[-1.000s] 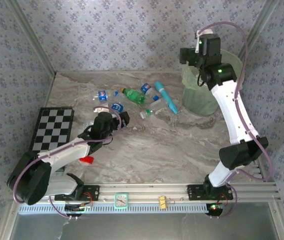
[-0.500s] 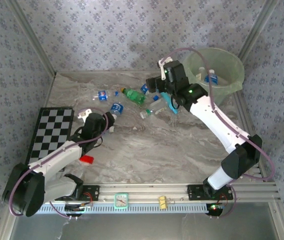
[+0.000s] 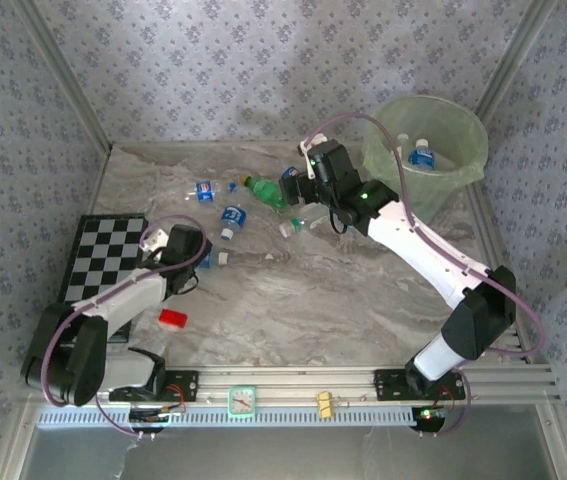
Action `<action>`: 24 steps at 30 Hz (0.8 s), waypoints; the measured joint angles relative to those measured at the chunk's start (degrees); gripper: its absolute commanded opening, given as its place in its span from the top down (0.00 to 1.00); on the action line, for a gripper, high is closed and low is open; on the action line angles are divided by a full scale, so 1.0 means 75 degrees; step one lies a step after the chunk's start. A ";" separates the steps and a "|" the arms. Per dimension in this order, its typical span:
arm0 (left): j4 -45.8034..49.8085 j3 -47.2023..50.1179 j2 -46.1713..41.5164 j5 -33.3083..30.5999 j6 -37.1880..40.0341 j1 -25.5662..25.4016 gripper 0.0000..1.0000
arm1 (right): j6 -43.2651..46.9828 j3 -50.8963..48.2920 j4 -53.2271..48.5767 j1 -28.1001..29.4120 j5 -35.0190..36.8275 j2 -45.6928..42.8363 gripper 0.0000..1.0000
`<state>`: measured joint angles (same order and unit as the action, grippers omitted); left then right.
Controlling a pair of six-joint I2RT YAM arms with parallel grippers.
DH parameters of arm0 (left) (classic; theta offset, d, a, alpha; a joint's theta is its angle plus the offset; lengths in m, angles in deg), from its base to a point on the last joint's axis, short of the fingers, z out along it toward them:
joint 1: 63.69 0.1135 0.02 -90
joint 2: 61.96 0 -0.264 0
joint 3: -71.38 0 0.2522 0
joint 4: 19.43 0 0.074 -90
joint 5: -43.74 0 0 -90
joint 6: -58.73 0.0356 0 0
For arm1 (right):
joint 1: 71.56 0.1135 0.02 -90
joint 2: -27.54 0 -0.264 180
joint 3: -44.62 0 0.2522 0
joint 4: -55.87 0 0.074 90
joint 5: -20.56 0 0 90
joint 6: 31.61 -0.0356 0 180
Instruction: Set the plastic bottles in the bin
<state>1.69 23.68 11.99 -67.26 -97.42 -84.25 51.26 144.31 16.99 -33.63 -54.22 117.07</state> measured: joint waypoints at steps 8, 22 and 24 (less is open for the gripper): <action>-0.0061 -0.0530 0.0968 0.0723 -0.0551 0.0699 0.00 | -0.0134 -0.0321 -0.0146 0.0064 0.0070 0.0003 0.00; 0.0259 -0.0970 0.1763 0.1052 -0.0880 0.0906 0.22 | -0.0140 -0.0411 -0.0283 0.0248 0.0271 0.0067 0.00; 0.0289 -0.0944 0.1760 0.1052 -0.0889 0.0930 0.26 | -0.0143 -0.0423 -0.0283 0.0277 0.0280 0.0093 0.00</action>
<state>3.85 16.60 25.19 -59.37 -104.09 -77.28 50.18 141.14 14.87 -31.55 -52.12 117.77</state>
